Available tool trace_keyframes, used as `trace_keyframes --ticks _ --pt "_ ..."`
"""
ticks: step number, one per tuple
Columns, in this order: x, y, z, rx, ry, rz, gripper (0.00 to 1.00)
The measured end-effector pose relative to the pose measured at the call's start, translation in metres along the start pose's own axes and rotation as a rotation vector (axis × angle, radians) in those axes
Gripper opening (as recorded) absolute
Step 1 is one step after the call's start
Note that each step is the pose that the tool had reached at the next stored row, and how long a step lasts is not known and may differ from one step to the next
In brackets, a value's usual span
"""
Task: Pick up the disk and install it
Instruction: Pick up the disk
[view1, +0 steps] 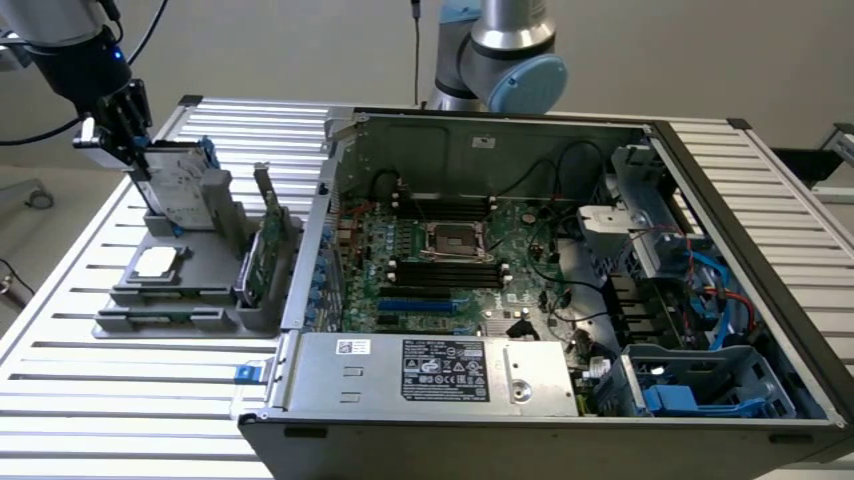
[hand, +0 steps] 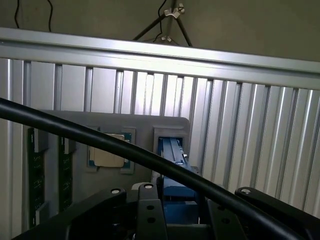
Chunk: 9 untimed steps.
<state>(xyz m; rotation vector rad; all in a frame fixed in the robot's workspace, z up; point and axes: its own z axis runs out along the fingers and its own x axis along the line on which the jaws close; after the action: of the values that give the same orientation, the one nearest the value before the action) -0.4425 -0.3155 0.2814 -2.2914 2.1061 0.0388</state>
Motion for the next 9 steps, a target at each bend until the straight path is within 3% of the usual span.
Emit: trace_keyframes --ticks 9 --pt "0.0000 0.0000 -0.0002 0.0001 -0.0002 0.000 0.33"
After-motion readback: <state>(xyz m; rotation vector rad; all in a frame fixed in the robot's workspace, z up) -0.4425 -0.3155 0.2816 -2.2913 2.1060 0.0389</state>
